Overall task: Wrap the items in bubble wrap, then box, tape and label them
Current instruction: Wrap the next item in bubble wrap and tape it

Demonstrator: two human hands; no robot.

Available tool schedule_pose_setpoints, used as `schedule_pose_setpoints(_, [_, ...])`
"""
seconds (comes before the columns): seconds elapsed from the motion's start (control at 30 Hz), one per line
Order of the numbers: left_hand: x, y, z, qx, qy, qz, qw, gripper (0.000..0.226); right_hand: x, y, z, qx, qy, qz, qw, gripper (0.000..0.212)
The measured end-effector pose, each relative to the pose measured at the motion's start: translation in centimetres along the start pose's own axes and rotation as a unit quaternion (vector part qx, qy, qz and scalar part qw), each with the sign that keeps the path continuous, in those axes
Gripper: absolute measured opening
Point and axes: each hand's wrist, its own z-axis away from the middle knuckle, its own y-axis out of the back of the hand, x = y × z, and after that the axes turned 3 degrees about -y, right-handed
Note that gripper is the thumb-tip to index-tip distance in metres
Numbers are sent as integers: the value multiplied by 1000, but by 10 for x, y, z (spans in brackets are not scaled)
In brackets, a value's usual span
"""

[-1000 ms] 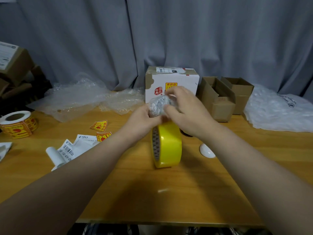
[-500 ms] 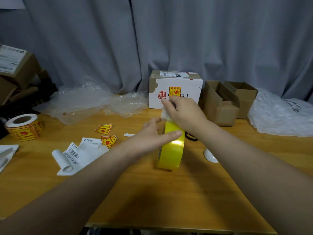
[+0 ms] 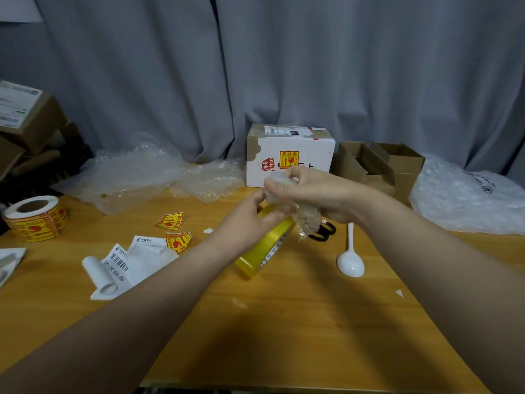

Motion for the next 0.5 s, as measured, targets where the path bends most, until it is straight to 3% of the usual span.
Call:
schedule_pose_setpoints(0.1, [-3, 1, -1, 17, -5, 12, 1000, 28, 1, 1, -1, 21, 10, 39, 999, 75])
schedule_pose_setpoints(0.33, [-6, -4, -4, 39, -4, 2, 999, 31, 9, 4, 4, 76, 81, 120, 987, 38])
schedule_pose_setpoints(0.43, [-4, -6, -7, 56, 7, -24, 998, 22, 8, -7, 5, 147, 109, 255, 950, 48])
schedule_pose_setpoints(0.5, [-1, -8, -7, 50, 7, -20, 998, 25, 11, -15, 2, 179, 105, 262, 942, 52])
